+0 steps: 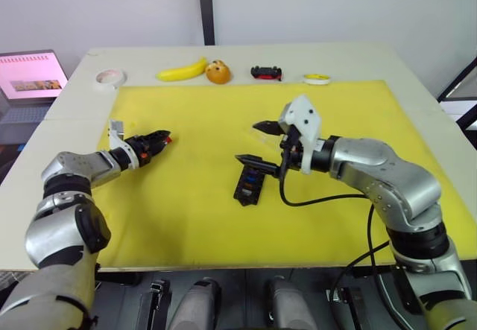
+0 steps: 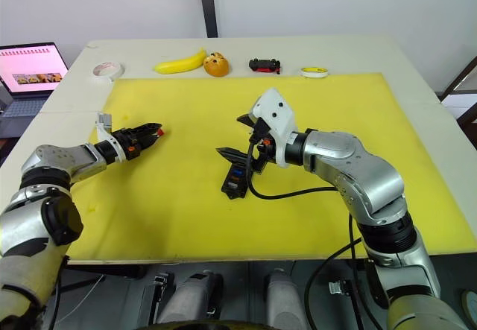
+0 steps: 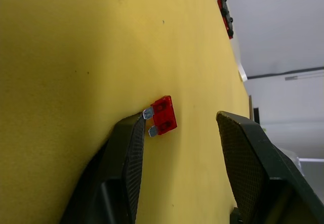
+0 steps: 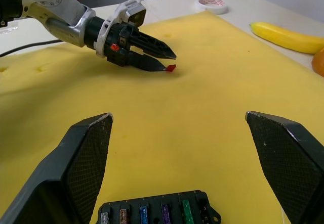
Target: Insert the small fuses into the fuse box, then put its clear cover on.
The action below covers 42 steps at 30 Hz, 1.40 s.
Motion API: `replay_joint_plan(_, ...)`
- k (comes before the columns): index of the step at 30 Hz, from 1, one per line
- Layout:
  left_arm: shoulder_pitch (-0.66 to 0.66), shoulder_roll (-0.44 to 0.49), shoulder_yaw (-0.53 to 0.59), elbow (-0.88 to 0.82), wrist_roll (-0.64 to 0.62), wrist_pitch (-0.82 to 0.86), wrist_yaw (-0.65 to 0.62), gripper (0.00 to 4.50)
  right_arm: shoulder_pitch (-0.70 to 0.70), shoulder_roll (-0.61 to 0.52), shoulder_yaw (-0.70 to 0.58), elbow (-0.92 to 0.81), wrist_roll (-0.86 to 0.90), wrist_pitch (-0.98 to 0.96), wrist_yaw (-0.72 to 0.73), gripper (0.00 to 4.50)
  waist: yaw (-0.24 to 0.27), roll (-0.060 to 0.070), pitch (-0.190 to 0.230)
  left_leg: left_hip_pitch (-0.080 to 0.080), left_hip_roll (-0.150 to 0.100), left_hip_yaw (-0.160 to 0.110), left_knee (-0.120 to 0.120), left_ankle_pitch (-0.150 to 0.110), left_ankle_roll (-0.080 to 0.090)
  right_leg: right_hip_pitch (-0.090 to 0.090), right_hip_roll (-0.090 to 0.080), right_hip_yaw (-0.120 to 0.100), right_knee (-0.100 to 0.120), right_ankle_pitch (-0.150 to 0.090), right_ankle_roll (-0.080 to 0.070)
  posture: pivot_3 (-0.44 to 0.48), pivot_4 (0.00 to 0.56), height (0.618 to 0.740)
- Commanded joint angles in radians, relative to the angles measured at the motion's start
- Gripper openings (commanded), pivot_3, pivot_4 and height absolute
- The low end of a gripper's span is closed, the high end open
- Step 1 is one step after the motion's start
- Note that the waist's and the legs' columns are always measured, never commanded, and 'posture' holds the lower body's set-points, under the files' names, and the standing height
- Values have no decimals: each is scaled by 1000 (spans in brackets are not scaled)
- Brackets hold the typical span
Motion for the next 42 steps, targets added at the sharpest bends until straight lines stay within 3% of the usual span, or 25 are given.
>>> replay_joint_plan(1,11,-25,-13,12,12,13,4,2401,-15,-9,-27,-15,1,-7,8,4500,0,0,0,0,0,0,0,0,0,0,0,0,0,0,0,0,150,740)
replay_joint_plan(19,14,-33,-13,6,20,4,4,2401,-22,-13,-35,-13,4,1,11,4500,1,0,0,0,0,0,0,0,0,0,0,0,0,0,0,0,150,740)
replay_joint_plan(22,16,-33,-10,4,18,6,4,1500,-22,-13,-36,-16,7,3,11,4500,1,0,0,0,0,0,0,0,0,0,0,0,0,0,0,0,150,740)
replay_joint_plan(25,16,-32,-9,3,18,6,4,44,-25,-13,-37,-12,7,3,13,4500,-2,0,0,0,0,0,0,0,0,0,0,0,0,0,0,0,150,740)
replay_joint_plan(36,18,-16,-4,-21,10,24,-6,44,-29,-11,-42,-5,3,4,18,4500,-3,0,0,0,0,0,0,0,0,0,0,0,0,0,0,0,150,740)
replay_joint_plan(42,47,33,14,-183,-51,166,-43,44,-12,18,-99,-21,71,53,1,4500,-9,0,0,-1,0,0,0,0,0,-1,0,0,0,0,0,0,150,740)
